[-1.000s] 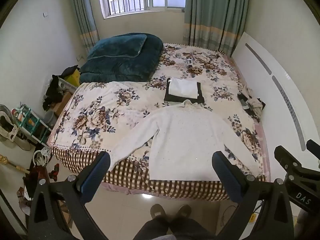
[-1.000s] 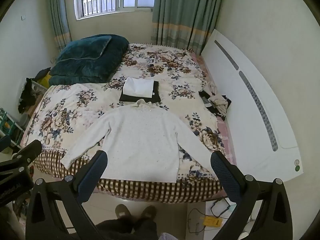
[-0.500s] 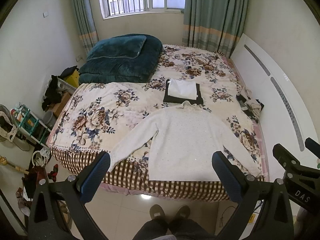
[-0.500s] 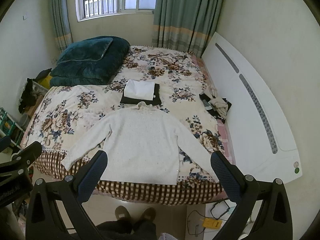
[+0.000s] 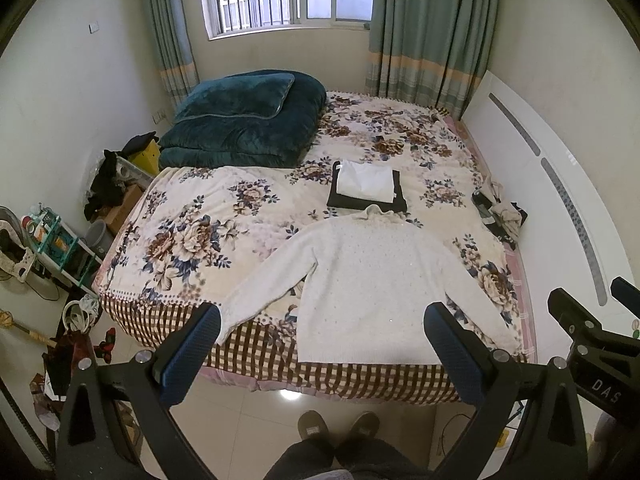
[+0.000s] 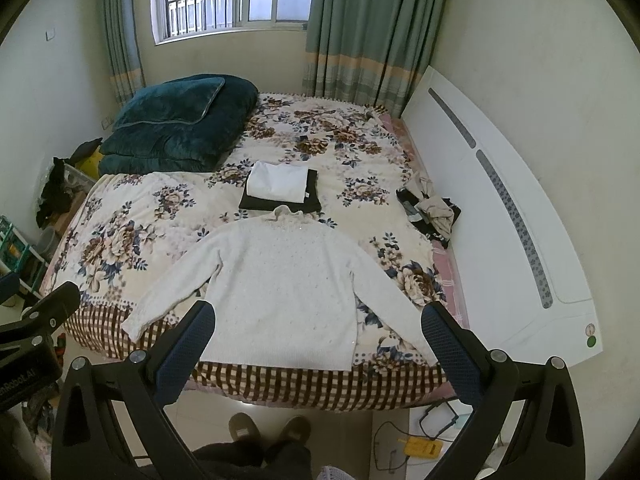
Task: Fold small clothes
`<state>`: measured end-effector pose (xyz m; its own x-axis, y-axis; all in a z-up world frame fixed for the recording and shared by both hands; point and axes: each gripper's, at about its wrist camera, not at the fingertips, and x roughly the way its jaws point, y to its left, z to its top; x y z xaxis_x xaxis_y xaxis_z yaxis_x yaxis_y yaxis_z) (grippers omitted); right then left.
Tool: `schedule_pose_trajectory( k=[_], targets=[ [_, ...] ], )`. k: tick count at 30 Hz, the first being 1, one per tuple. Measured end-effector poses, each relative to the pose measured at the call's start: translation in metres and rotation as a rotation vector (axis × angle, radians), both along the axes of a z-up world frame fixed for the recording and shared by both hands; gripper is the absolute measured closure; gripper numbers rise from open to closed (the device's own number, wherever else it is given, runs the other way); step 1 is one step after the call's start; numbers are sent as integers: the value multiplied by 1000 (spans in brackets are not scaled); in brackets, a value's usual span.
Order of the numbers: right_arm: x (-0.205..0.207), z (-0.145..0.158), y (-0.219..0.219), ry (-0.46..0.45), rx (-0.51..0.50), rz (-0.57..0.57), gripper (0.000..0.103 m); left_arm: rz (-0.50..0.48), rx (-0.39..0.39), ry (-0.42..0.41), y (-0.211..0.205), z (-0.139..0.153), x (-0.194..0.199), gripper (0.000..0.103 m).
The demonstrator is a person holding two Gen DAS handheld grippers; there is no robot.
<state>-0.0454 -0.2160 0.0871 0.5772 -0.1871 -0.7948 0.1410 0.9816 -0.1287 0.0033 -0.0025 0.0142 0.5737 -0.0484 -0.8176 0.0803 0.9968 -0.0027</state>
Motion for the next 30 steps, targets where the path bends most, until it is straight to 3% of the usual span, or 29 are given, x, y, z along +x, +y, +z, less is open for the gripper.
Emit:
schedule_pose_trajectory(
  k=[30],
  targets=[
    [-4, 4, 5, -8, -2, 0, 0, -5, -9, -6, -3, 9, 0, 0]
  ],
)
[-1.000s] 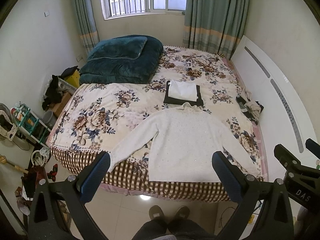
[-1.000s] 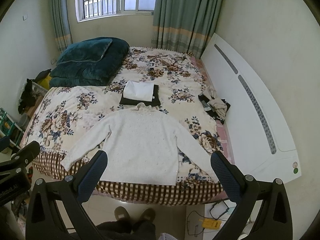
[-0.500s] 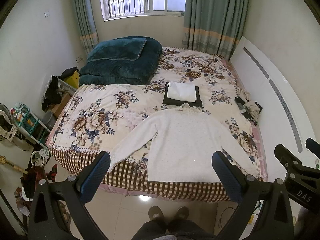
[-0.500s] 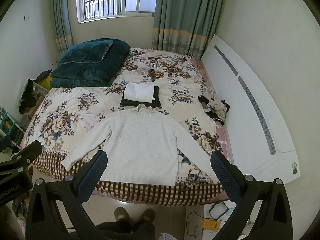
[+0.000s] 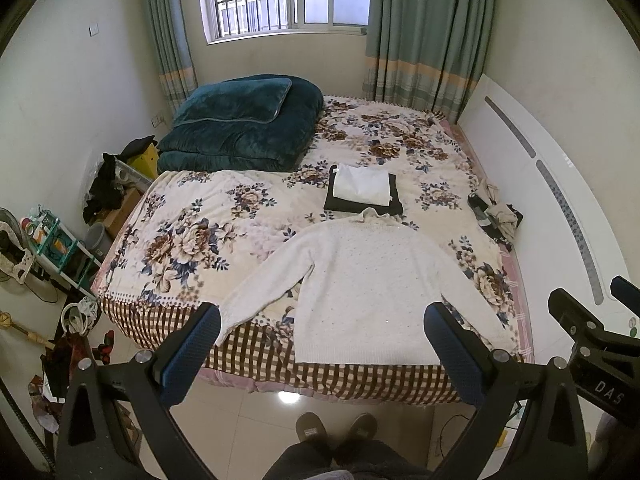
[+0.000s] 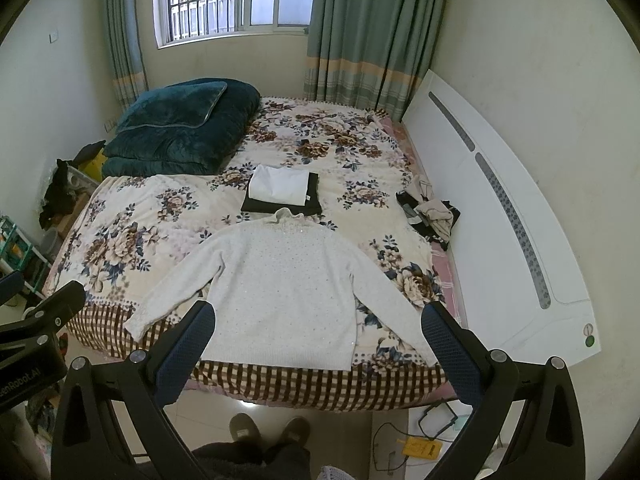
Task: Fold small clothes
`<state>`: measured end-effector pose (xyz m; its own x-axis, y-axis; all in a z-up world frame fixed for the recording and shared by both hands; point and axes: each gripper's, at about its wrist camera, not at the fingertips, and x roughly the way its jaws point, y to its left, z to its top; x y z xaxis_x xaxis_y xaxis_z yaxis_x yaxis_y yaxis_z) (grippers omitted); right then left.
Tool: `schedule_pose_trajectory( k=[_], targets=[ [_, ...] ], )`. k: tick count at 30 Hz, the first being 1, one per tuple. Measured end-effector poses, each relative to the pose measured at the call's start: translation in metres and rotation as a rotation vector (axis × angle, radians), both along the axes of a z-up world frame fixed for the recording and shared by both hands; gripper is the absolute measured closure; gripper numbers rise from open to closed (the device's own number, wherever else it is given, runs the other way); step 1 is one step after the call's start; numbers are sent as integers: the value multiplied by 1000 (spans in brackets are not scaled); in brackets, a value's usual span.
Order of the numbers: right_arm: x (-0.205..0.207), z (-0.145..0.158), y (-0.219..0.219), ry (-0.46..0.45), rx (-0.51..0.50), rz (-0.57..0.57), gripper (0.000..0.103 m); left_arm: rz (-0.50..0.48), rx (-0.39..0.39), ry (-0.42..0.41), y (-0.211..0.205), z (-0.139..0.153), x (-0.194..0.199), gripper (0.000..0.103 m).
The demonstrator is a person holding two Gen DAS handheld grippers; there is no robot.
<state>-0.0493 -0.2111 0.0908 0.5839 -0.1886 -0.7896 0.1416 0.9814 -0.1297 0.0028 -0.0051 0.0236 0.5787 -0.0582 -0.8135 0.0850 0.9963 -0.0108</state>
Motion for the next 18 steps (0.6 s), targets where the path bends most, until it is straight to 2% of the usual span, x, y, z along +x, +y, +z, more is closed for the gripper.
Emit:
schedule_pose_trajectory(
  k=[18],
  targets=[
    [-1, 1, -1, -2, 2, 1, 0, -5, -5, -5, -2, 4, -4, 0]
  ],
)
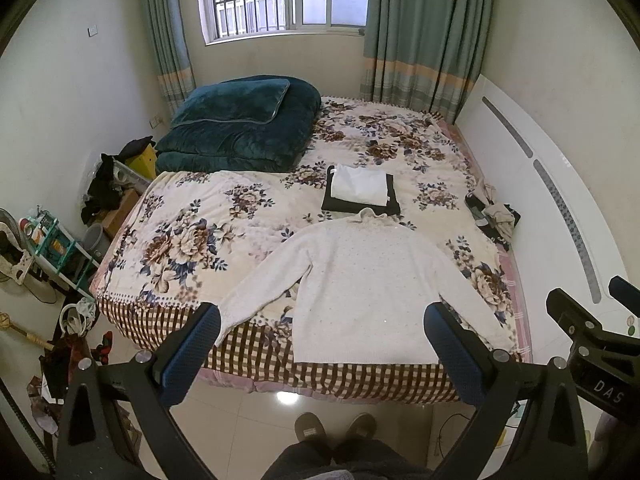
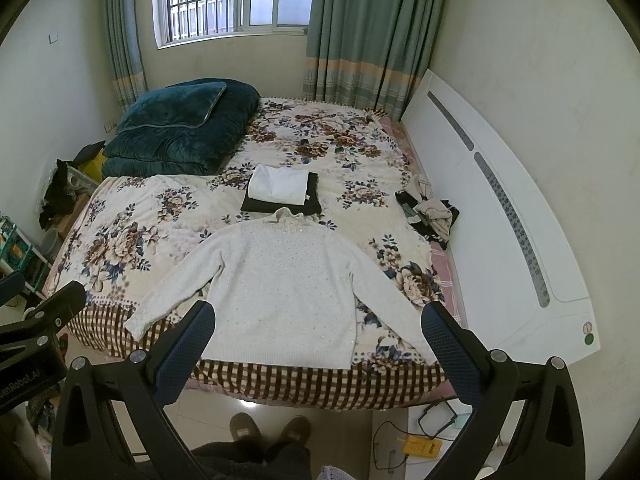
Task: Fold small clothes
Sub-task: 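Lower both tools to the sweater and grasp its hem with the right gripper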
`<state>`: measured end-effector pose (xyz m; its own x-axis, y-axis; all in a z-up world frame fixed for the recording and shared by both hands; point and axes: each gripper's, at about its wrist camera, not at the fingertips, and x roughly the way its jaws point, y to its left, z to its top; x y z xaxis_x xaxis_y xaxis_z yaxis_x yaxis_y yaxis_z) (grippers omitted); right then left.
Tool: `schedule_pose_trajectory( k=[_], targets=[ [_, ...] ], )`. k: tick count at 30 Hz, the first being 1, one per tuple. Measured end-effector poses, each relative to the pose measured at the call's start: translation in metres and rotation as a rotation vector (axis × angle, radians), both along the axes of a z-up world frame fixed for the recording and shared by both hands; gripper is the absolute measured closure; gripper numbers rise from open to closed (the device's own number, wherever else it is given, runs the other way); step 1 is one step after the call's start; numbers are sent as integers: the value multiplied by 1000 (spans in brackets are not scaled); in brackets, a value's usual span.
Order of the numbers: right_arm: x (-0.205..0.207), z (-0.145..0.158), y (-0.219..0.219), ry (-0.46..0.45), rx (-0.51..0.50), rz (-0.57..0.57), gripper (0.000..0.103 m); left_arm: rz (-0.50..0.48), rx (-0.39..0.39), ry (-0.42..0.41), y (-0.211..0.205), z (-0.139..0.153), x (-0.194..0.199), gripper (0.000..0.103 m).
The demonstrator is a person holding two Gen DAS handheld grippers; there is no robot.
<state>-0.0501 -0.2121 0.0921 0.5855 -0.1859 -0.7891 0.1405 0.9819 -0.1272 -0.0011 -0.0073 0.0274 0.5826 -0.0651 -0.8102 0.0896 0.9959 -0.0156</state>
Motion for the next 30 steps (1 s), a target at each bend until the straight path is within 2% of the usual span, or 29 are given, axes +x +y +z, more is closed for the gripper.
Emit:
schedule_pose_trajectory(
  k=[10, 13, 18, 21, 24, 27, 30],
  targets=[
    [7, 9, 3, 24, 25, -24, 0, -2, 3, 1, -2, -3, 8, 0],
    [20, -7, -9, 55, 67, -68, 0, 8, 36, -35, -4, -18, 30, 0],
    [46, -76, -77, 129, 174, -250, 0, -42, 137, -36, -21, -75, 79, 0],
    [51, -129, -143, 167, 216, -437, 0, -74, 149, -3, -35, -113, 105, 0],
    [45, -191, -214, 204, 266, -610, 0, -83, 155, 50, -56, -163, 139, 0],
    [41, -265, -292, 247, 315, -775, 0, -70, 185, 104, -81, -220, 171, 0],
    [33, -351, -369, 284, 360, -931, 0, -46, 260, 175, -109, -289, 203, 0]
  ],
)
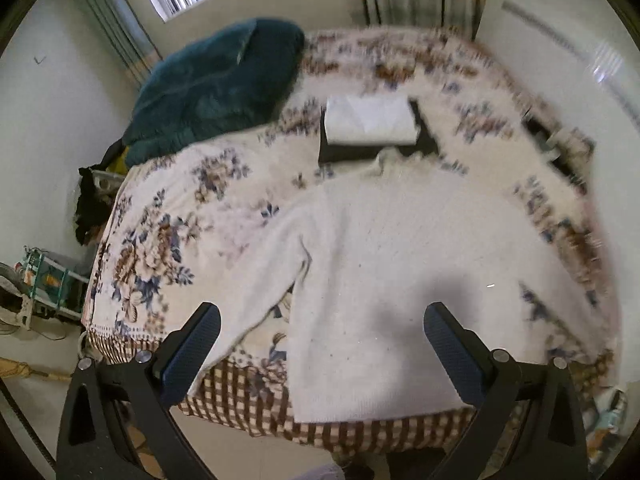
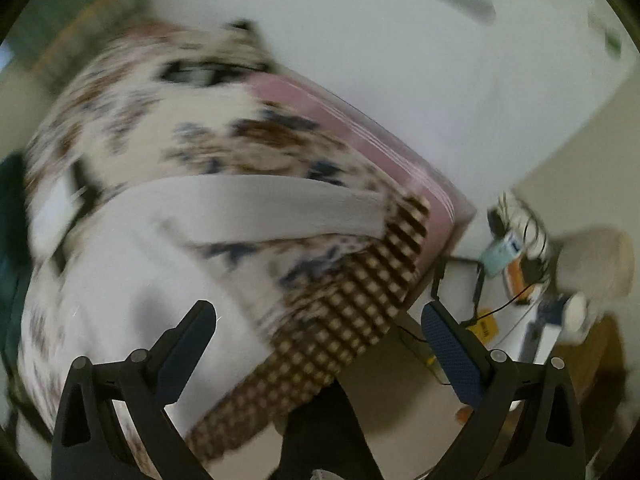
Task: Fold small clothes
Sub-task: 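Lower both tools to the sweater and grasp its hem with the right gripper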
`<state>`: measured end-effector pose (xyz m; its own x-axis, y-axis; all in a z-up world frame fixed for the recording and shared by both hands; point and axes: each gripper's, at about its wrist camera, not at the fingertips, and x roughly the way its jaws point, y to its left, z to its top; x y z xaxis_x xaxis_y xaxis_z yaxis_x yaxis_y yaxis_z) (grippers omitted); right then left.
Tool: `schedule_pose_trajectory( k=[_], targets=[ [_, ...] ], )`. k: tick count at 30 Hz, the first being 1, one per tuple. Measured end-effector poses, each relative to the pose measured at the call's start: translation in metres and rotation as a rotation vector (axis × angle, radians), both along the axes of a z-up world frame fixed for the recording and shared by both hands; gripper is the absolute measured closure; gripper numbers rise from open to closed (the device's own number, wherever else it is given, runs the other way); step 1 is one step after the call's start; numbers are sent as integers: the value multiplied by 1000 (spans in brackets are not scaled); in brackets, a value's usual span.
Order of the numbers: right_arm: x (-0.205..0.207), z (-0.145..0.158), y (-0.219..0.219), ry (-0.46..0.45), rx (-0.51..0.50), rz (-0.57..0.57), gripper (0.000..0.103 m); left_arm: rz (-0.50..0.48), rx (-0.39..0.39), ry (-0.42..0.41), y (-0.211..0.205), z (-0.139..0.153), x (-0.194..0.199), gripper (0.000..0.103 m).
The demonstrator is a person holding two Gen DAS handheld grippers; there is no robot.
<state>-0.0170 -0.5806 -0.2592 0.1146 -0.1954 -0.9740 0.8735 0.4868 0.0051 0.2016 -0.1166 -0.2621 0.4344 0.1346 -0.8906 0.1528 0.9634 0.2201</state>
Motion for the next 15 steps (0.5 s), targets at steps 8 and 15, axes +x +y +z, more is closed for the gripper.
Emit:
schedule_pose_trajectory(
  k=[8, 15],
  targets=[
    [-37, -205, -134, 45, 168, -357, 4, 49, 90, 160, -39, -164, 45, 0],
    [-50, -303, -172, -79, 254, -604, 9, 94, 102, 247, -46, -269, 76, 0]
  ],
)
